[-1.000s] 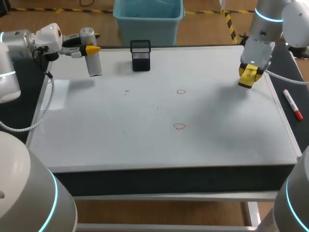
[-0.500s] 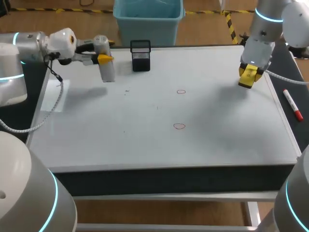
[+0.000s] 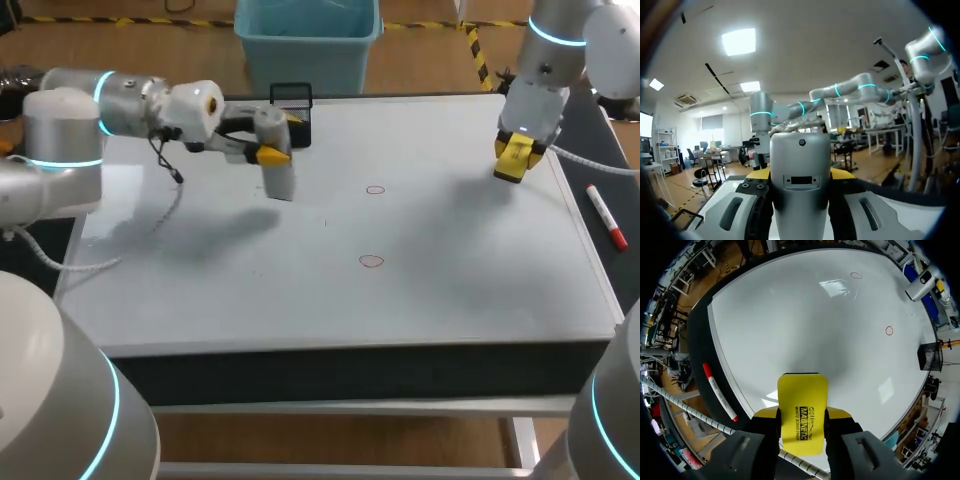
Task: Pick up the inspection probe, press it on each red-marked spot on the whiteboard one by one, put down the probe, pick up the eraser, and wipe off all the red marks.
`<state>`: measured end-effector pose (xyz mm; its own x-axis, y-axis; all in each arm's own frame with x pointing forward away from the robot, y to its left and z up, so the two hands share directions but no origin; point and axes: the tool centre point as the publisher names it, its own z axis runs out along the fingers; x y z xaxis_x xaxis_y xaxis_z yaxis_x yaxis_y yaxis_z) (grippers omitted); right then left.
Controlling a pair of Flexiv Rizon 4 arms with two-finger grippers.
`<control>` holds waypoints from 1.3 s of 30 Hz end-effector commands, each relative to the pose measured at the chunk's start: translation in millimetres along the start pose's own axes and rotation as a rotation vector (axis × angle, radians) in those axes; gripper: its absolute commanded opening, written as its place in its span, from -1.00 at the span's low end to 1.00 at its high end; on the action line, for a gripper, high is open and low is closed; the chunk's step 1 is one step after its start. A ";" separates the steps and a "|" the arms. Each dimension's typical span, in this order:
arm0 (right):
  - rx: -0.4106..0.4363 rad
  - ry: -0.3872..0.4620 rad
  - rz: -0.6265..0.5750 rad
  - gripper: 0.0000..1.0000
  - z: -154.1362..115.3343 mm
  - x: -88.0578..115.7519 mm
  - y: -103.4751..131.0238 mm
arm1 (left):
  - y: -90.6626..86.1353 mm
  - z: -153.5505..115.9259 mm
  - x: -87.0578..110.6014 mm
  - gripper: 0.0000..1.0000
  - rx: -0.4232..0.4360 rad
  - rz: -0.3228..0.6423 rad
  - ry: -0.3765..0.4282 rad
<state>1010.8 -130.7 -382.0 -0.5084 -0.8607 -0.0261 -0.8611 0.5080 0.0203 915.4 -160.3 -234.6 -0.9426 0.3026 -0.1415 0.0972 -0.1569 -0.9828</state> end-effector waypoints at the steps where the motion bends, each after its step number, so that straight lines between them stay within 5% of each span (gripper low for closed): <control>1: 0.001 0.003 -0.002 -1.00 -0.8 0.3 -0.7 | 6.4 24.8 -1.3 -1.00 0.034 -0.003 0.049; 9: 0.001 0.003 -0.002 -1.00 -0.8 0.3 -0.7 | 10.4 54.2 0.0 -1.00 0.037 -0.007 0.113; 22: 0.001 0.003 -0.002 -1.00 -0.8 0.3 -0.7 | 31.5 87.5 -42.4 -1.00 0.020 -0.017 0.158; 39: 0.001 0.003 -0.002 -1.00 -0.8 0.3 -0.7 | 57.9 106.6 -96.5 -1.00 0.056 -0.114 0.114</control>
<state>1010.8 -130.8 -382.0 -0.5085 -0.8607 -0.0265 -0.8611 0.5081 0.0199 969.0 -292.2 -258.8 -0.9338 0.3557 -0.0383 -0.0165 -0.1498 -0.9886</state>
